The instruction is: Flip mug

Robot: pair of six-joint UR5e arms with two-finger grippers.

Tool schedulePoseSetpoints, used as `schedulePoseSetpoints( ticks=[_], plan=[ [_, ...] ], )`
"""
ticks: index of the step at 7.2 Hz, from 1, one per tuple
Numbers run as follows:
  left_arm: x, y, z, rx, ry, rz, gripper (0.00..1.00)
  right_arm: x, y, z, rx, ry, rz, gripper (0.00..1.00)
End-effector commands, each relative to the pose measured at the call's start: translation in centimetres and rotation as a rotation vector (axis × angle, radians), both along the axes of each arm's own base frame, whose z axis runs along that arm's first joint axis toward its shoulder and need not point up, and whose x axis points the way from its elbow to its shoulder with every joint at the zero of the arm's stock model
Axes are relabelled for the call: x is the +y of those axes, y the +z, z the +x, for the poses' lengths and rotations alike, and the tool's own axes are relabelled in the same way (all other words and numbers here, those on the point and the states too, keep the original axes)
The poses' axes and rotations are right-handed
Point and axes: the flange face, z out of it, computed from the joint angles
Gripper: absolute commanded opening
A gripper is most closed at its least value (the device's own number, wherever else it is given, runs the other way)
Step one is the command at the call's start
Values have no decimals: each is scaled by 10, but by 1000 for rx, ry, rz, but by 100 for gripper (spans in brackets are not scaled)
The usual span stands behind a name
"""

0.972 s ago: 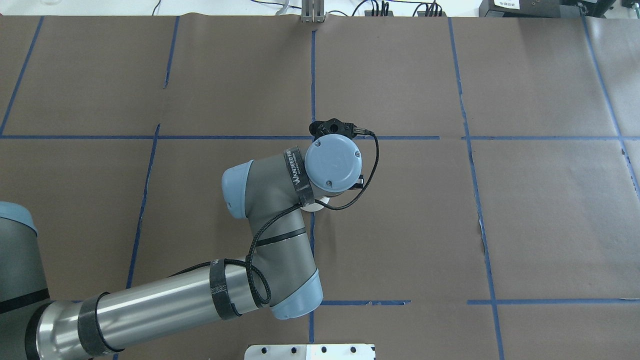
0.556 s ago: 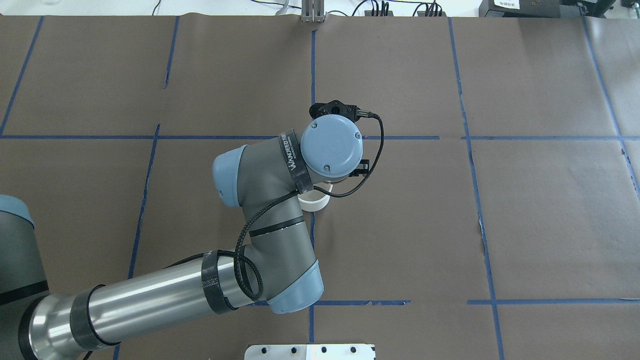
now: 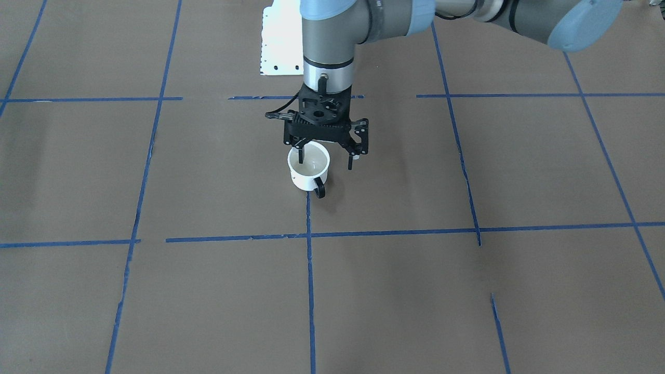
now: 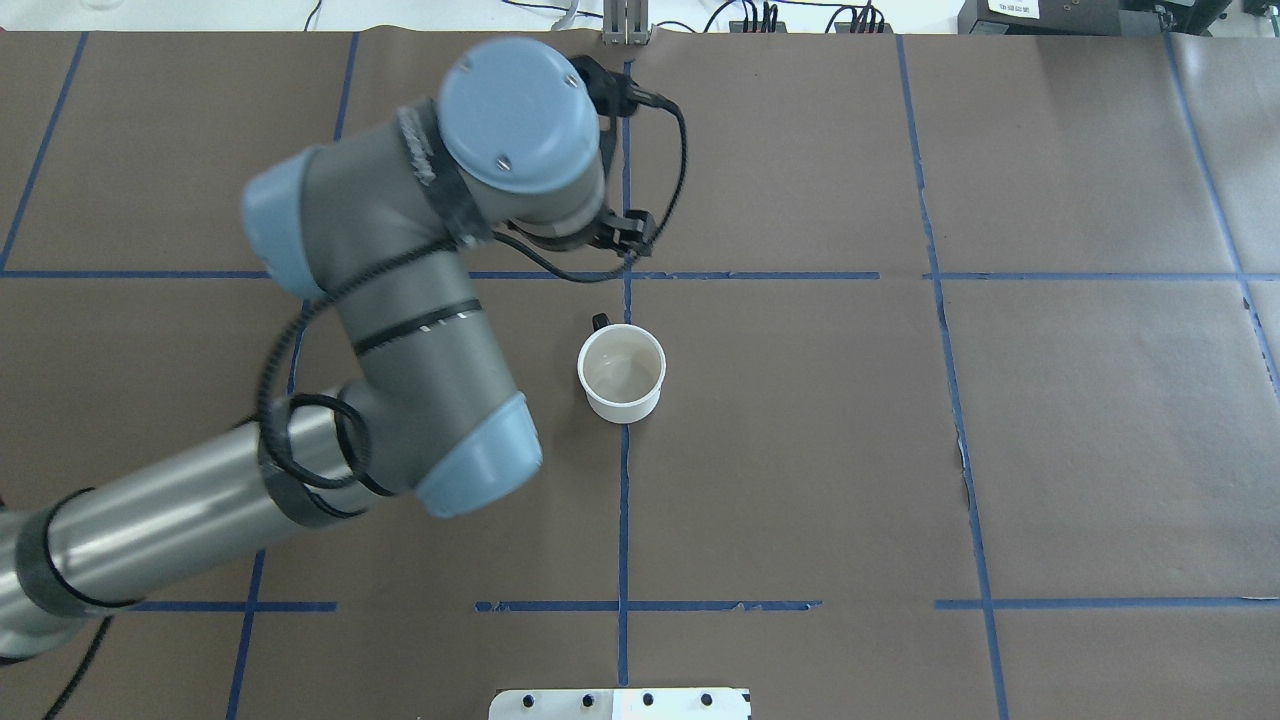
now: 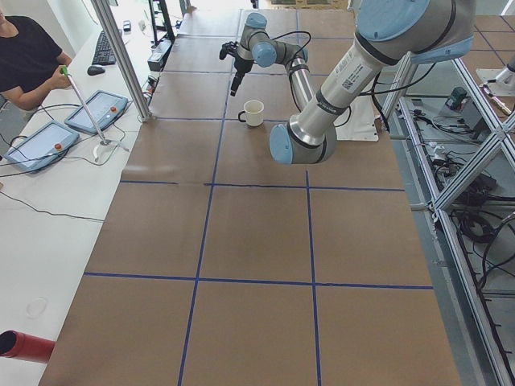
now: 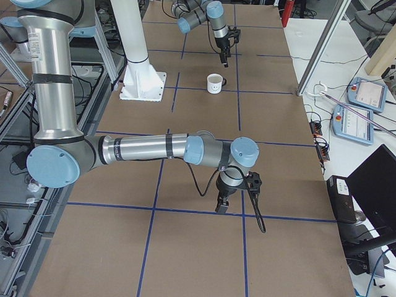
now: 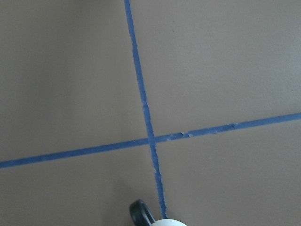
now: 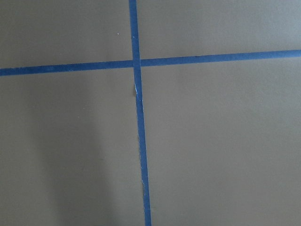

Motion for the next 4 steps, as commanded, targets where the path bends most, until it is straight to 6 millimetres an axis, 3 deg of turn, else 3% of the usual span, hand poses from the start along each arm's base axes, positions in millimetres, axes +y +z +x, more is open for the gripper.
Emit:
schedulePoseSetpoints(
  ticks=[1, 3, 4],
  plan=[
    [-42, 39, -129, -37, 59, 93, 100, 0, 0, 0, 0, 0, 0, 100],
    [-87, 106, -232, -121, 134, 139, 100, -1, -1, 0, 0, 0, 1, 100],
    [-97, 140, -276, -135, 193, 149, 100, 0, 0, 0, 0, 0, 0, 100]
  ],
)
